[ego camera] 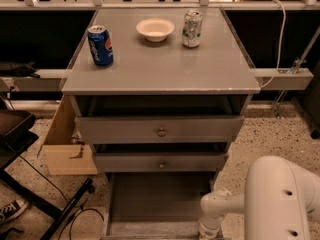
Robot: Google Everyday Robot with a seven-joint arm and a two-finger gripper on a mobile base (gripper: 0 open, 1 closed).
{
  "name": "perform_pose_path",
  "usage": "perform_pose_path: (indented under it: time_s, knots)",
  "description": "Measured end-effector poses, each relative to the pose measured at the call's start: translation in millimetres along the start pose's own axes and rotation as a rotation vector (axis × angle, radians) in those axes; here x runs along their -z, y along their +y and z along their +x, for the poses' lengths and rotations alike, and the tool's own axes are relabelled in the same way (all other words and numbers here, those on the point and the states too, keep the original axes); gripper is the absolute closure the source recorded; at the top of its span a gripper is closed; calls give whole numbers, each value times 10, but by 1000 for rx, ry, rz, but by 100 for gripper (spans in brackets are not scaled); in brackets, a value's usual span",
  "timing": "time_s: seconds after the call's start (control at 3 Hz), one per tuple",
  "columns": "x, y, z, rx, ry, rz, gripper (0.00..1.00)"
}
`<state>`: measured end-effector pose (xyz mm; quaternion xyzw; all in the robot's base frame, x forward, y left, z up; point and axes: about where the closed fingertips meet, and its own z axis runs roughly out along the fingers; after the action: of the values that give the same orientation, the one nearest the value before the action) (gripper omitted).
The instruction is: Open bottom drawer
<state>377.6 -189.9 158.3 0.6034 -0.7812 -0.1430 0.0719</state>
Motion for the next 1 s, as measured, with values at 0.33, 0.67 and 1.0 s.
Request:
perform_pose_path:
  time_s: [0.33, 0.67, 1.0]
  knots:
    - [168, 35, 44, 26, -20, 12, 0]
    - [699, 228, 234, 43, -59, 81, 0]
    - [1428, 693, 400, 56, -52, 191, 0]
